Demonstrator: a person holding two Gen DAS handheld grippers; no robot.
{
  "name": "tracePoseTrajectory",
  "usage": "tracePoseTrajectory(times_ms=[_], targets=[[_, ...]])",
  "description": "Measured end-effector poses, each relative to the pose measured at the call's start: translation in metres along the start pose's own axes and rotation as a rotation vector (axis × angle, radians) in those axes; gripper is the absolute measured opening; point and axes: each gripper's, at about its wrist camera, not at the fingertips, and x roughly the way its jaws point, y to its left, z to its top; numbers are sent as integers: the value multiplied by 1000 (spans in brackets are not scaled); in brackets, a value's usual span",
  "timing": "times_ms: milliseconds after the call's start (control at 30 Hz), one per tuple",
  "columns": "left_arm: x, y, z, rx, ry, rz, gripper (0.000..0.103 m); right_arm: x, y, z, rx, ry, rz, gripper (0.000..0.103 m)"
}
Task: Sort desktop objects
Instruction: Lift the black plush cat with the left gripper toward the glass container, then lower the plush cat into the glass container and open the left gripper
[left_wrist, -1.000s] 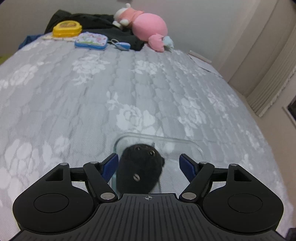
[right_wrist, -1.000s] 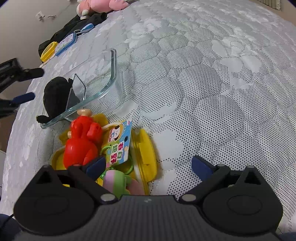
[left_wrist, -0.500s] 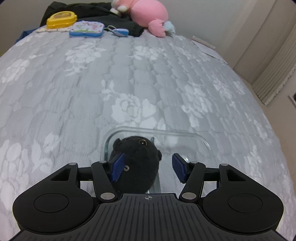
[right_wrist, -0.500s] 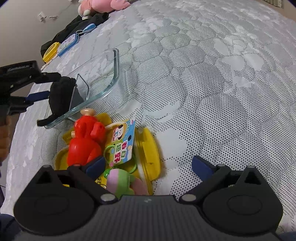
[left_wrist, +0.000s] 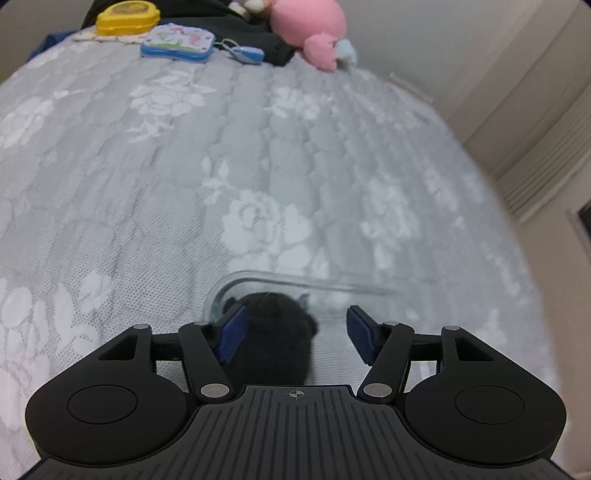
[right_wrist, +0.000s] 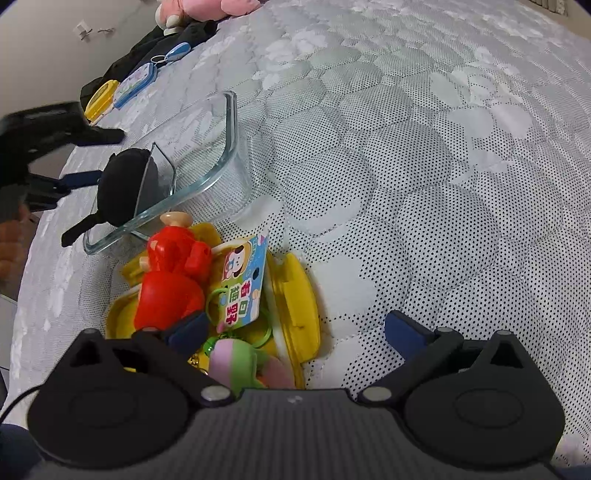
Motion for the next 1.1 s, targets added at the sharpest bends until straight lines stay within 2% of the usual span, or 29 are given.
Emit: tracePoseTrajectory(times_ms=[200, 400, 467, 633, 700, 767, 867, 900, 967, 1033, 1100], targets=[[13, -11, -1, -47, 75, -68, 63, -3, -2, 0, 21, -12, 14, 102], [30, -22, -8, -35, 108, -68, 63, -3, -1, 0, 15, -11, 17, 102], [41, -22, -15, -32, 138, -66, 57, -4, -1, 0, 15, -10, 19, 102], [42, -20, -23, -8, 128, -55, 54, -4, -2, 0, 20, -12, 20, 102], [40, -19, -24, 0, 136, -49, 44, -3, -1, 0, 15, -11, 16, 102], [32, -17, -25, -14, 144, -50, 43, -3, 0, 0, 10, -10, 11, 102], [-5, -18, -29, 32, 70, -57, 57, -3, 0, 0, 13, -12, 12, 102], [-21, -16, -30, 52, 34, -35, 62, -3, 0, 0, 14, -12, 12, 102], [-48, -10, -35, 66, -25, 27, 66, -4, 0, 0, 16, -13, 15, 102], [-65, 2, -41, 35, -59, 77, 66, -5, 0, 0, 20, -19, 22, 102], [-78, 20, -49, -56, -104, 98, 64, -9, -1, 0, 27, -36, 40, 100]])
